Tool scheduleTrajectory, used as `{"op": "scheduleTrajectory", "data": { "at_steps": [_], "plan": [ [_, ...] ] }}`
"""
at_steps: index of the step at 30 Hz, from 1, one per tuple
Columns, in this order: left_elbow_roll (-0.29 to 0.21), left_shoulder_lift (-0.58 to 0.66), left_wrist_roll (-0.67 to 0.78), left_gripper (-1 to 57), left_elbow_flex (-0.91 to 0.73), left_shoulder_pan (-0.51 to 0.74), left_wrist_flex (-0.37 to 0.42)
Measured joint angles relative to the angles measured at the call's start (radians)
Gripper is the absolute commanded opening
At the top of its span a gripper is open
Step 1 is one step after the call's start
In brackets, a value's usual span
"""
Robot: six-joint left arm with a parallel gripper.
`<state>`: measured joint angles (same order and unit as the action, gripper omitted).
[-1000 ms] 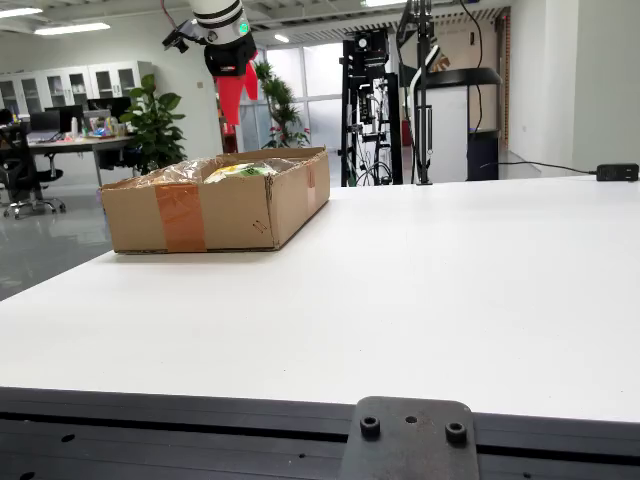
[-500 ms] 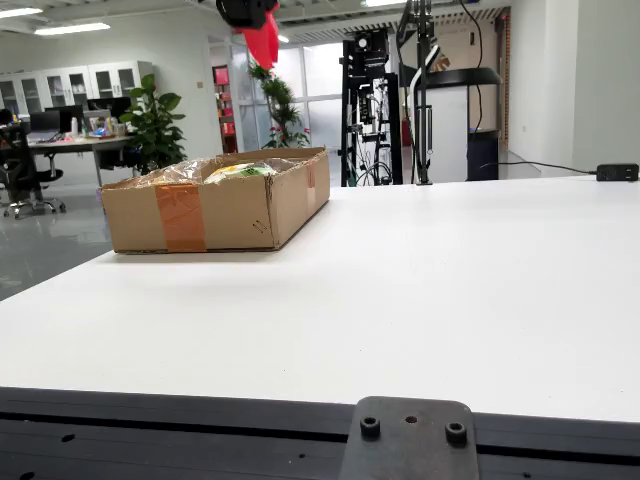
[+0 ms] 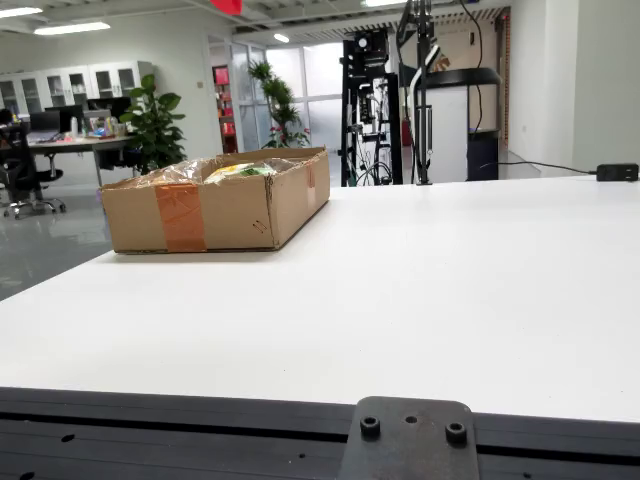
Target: Grasp a snack and put it in the bin.
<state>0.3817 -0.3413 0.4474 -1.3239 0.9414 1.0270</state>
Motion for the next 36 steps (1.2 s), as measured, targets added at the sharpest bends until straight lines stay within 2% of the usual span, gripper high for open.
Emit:
{"op": "scheduleTrajectory", "data": {
  "at_steps": [7, 18, 22, 30, 36],
  "plan": [
    [-0.046, 0.066, -0.056, -0.1, -0.092, 0.16, -0.028],
    [-0.245, 0.084, -0.192, 0.2, -0.123, 0.321, -0.146],
    [-0.284, 0.089, -0.236, 0.5, -0.123, 0.354, -0.17],
    [-0.322, 0.114, -0.271, 1.5, -0.115, 0.369, -0.117],
    [-0.335, 0.125, -0.205, 1.8, -0.113, 0.346, -0.062]
  ]
}}
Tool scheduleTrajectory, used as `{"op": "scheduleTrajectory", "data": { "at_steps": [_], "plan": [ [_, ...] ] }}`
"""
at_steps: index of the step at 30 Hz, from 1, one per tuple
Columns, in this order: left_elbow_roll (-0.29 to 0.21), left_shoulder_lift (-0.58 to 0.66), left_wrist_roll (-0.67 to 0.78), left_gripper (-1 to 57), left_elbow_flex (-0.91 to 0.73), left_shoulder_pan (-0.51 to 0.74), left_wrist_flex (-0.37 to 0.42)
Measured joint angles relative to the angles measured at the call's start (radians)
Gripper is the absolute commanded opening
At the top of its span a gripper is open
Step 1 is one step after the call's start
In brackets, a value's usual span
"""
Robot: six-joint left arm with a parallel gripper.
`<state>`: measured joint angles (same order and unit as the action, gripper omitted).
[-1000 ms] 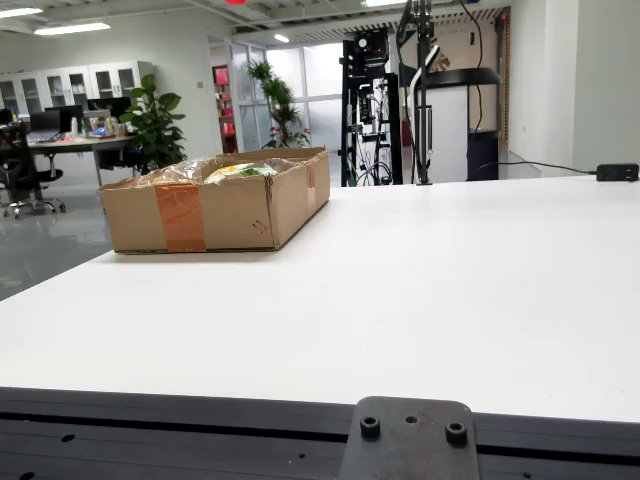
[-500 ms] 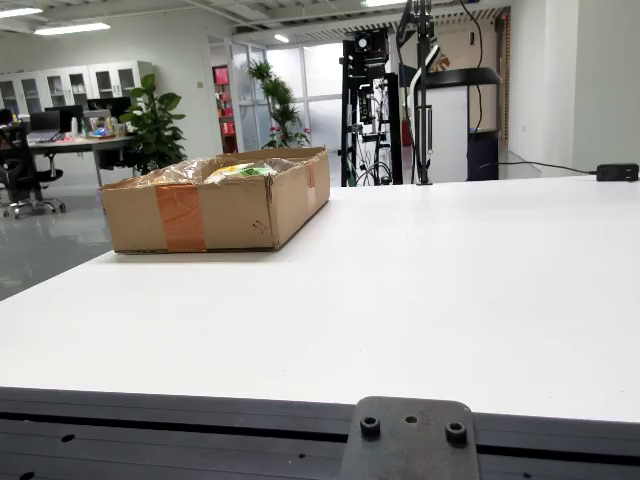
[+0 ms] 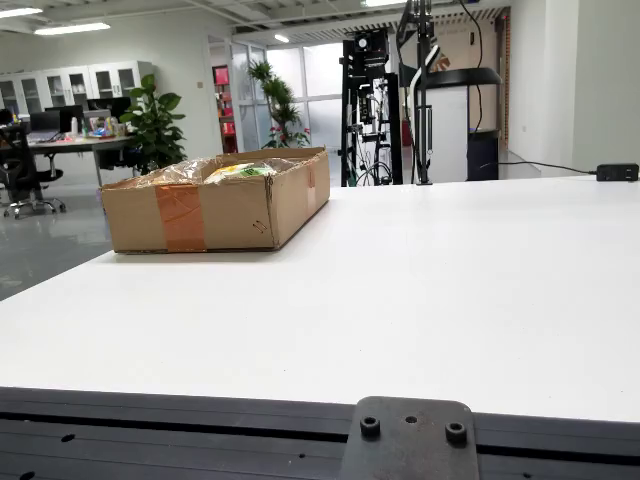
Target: Grasp a snack and put it in the bin.
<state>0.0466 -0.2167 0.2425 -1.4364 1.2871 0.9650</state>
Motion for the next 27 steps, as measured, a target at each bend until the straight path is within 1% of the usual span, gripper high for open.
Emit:
{"op": "scheduleTrajectory", "data": {
  "at_steps": [12, 15, 20, 27],
  "plan": [
    [-0.008, 0.009, 0.126, 0.5, 0.002, -0.022, 0.094],
    [-0.007, 0.01, 0.133, 0.4, 0.002, -0.025, 0.094],
    [-0.005, 0.01, 0.08, 0.4, 0.003, -0.043, 0.067],
    [-0.002, 0.01, 0.031, 0.4, 0.004, -0.114, 0.049]
  ]
}}
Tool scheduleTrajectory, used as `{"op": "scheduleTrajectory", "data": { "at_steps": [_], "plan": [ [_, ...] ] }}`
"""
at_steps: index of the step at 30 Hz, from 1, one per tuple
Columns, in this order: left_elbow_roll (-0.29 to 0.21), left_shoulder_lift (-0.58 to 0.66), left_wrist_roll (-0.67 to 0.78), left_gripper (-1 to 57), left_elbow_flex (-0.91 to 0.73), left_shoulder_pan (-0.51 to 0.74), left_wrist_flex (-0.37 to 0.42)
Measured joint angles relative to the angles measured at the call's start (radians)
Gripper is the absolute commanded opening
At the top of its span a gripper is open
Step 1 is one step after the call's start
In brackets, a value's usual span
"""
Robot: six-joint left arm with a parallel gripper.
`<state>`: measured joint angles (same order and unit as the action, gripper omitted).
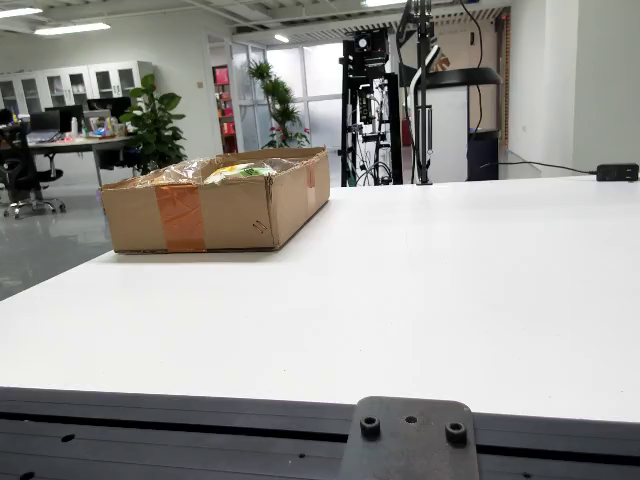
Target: Grasp a snack and put it in the bin.
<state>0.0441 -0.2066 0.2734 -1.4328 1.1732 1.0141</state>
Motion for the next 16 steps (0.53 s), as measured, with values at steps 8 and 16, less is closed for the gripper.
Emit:
{"op": "scheduleTrajectory", "data": {
  "at_steps": [8, 16],
  "plan": [
    [0.004, 0.0, -0.035, 0.4, 0.0, -0.085, -0.004],
    [0.005, 0.001, -0.069, 0.4, 0.0, -0.099, -0.005]
  ]
}}
